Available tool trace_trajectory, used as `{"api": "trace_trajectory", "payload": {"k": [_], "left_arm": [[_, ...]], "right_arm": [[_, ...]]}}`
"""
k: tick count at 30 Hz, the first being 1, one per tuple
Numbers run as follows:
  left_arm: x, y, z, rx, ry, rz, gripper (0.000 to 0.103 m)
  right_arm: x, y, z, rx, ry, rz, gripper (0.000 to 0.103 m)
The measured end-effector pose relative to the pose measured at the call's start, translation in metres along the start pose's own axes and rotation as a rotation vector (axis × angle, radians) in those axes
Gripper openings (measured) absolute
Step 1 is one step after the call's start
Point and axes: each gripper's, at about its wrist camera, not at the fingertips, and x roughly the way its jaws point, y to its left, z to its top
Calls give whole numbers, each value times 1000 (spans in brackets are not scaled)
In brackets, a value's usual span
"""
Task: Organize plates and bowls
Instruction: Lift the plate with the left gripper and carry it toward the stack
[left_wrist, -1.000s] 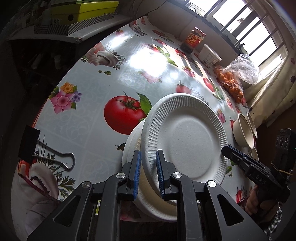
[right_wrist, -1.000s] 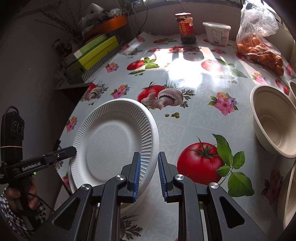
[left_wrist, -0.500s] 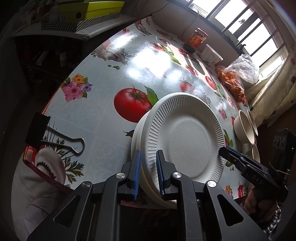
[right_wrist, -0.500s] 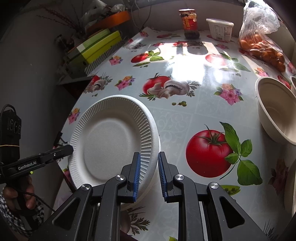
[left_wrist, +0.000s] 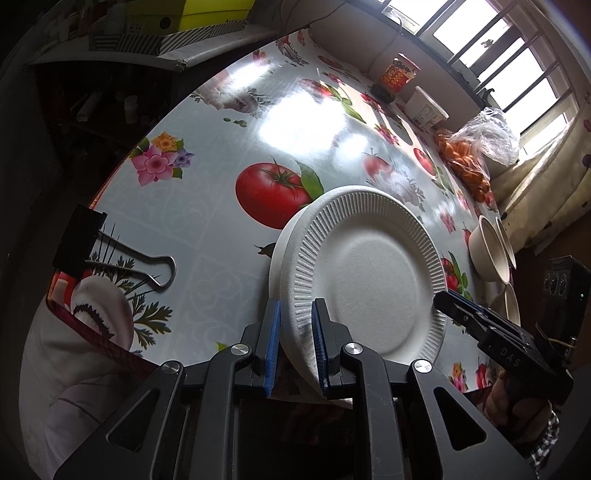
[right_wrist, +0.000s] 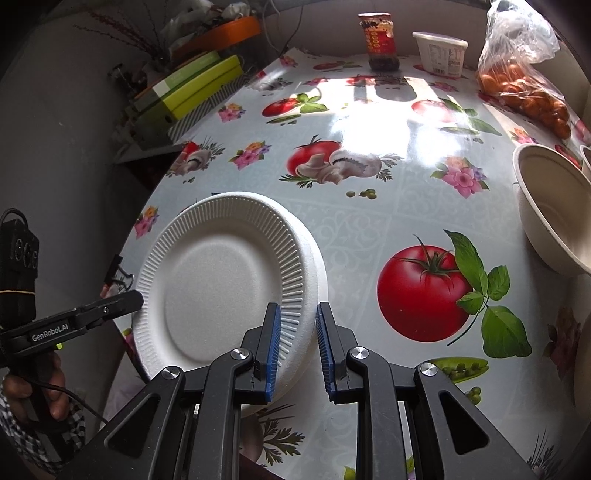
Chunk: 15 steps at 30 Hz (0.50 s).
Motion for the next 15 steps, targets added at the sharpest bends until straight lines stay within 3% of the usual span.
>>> {"api": "trace_trajectory", "payload": {"k": [9,15], "left_arm": [[0,0,0,-5,4,-9,18],[-2,0,-2,-10,-4,-23,19]], "right_arm": [[2,-3,-1,12,1,-6,20],[2,-8,-2,33,-1,-10,29]]}}
